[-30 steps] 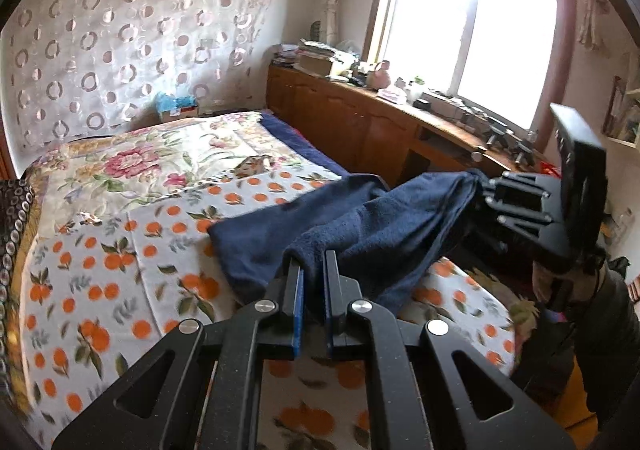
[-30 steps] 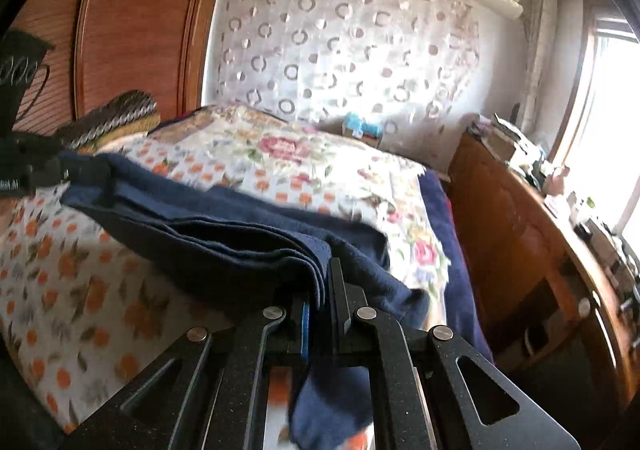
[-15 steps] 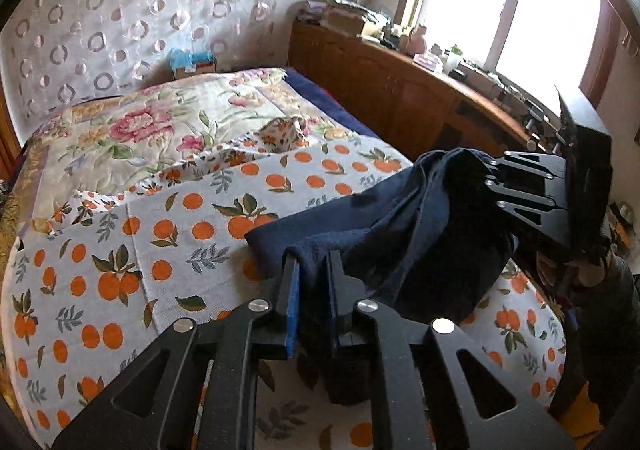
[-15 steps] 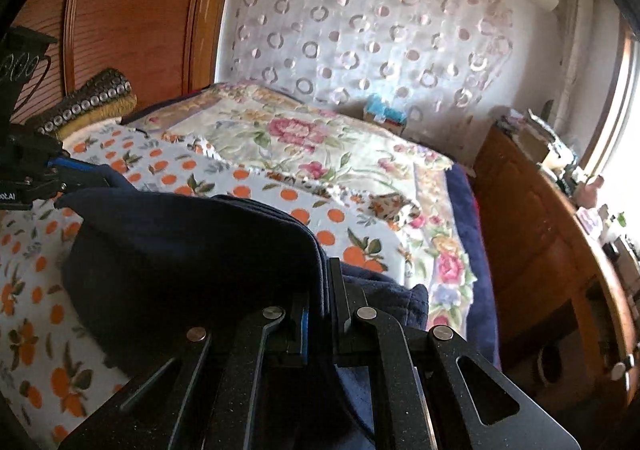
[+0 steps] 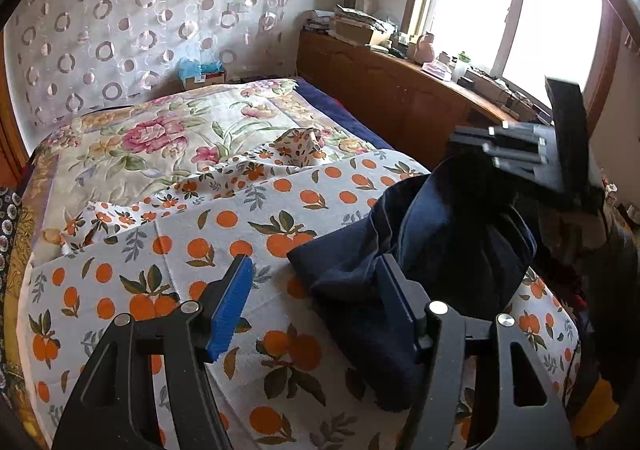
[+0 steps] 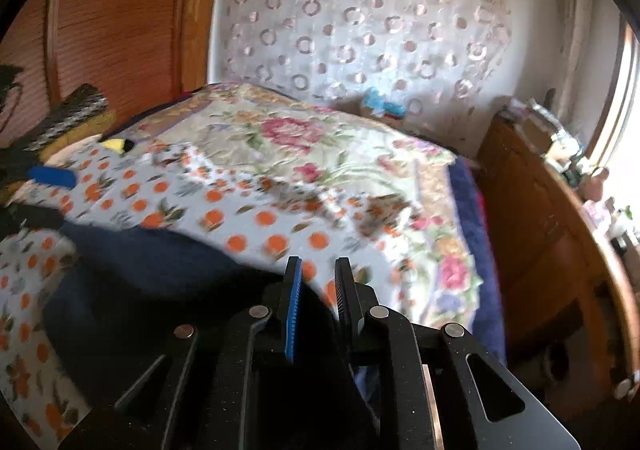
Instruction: Fold small clothes
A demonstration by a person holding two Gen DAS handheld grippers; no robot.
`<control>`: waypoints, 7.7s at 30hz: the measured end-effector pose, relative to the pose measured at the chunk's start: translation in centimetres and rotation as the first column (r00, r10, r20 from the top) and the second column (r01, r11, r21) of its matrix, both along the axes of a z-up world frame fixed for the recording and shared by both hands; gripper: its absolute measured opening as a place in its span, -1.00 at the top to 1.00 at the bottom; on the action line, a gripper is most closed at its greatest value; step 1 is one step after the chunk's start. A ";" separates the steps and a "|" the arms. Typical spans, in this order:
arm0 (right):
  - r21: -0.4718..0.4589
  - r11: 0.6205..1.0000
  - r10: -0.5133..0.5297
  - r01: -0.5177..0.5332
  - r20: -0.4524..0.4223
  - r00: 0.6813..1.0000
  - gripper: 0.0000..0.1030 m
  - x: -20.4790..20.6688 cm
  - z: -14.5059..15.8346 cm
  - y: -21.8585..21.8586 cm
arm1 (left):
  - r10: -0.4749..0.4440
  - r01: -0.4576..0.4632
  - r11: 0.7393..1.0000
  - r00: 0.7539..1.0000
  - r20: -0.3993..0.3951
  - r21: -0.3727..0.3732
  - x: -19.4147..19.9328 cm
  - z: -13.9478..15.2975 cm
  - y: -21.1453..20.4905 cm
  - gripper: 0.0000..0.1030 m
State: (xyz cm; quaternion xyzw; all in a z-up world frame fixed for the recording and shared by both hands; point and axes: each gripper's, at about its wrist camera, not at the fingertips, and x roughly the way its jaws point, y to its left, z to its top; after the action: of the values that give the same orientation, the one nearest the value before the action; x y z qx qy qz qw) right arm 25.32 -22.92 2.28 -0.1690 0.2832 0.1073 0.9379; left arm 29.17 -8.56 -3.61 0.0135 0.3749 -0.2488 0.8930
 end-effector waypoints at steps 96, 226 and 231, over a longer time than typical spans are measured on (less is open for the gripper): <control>0.375 0.926 0.023 0.047 -0.179 0.984 0.53 -5.1 -0.5 -9.1 | -0.162 0.158 0.986 0.981 -0.107 -0.045 3.6 -3.0 -3.1 0.66; 0.323 0.940 0.057 -0.109 0.166 0.984 -0.55 -21.1 4.0 6.1 | 0.409 -0.431 0.902 0.845 0.345 -0.014 -22.2 6.0 12.6 -0.65; 0.332 0.939 0.013 -0.087 0.217 0.976 -0.55 -24.0 5.3 5.3 | 0.399 -0.419 0.908 0.837 0.375 -0.032 -22.6 8.4 11.0 -0.65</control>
State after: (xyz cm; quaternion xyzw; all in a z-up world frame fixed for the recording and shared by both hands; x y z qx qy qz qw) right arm 1.37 -17.58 7.53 -0.0223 0.1549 0.1600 0.9746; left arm 6.60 2.45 4.77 0.0029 0.1989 -0.0356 0.9794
